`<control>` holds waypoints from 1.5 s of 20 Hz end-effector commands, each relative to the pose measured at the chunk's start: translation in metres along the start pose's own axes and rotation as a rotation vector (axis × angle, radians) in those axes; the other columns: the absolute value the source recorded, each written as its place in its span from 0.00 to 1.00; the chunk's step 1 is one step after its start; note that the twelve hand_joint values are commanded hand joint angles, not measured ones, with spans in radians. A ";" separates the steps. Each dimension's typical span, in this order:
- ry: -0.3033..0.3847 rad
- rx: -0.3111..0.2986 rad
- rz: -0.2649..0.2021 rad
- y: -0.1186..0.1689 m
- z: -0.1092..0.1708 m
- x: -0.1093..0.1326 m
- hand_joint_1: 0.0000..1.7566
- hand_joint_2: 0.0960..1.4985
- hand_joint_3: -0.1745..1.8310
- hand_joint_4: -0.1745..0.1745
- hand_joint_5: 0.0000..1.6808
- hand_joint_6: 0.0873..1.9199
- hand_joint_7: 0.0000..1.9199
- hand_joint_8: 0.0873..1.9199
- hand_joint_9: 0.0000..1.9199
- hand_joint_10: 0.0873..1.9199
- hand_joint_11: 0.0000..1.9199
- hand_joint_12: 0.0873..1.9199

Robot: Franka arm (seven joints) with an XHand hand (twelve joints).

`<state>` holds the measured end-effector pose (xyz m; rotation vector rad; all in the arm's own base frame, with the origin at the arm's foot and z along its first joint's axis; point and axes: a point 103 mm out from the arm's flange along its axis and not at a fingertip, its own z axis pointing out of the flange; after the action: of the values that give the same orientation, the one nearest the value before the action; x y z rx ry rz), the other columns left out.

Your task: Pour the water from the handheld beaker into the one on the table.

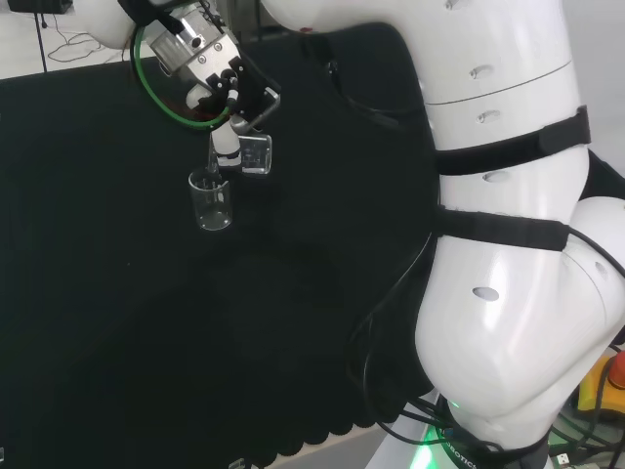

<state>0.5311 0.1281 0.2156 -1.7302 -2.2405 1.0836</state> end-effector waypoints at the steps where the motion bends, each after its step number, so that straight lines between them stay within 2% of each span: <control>1: -0.011 0.009 0.002 -0.001 -0.001 0.002 0.75 0.45 0.30 0.00 0.85 0.10 0.81 0.00 0.84 0.00 0.66 0.37; 4: -0.040 0.006 0.008 -0.002 -0.003 0.003 0.75 0.45 0.30 0.00 0.85 0.11 0.80 0.00 0.84 0.00 0.66 0.37; 7: -0.040 0.006 0.007 -0.002 -0.003 0.003 0.75 0.45 0.30 0.00 0.84 0.11 0.80 0.00 0.84 0.00 0.66 0.37; 11: -0.043 0.019 0.005 -0.002 -0.004 0.003 0.75 0.44 0.34 0.00 0.80 0.21 0.73 0.17 0.84 0.00 0.66 0.37; 13: -0.047 0.022 0.006 -0.002 -0.004 0.003 0.75 0.43 0.35 0.00 0.78 0.24 0.71 0.21 0.84 0.00 0.66 0.37; 30: -0.082 0.065 0.011 -0.001 -0.010 0.007 0.75 0.43 0.36 0.00 0.77 0.26 0.70 0.23 0.84 0.00 0.66 0.38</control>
<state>0.5335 0.1377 0.2220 -1.7105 -2.2246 1.2209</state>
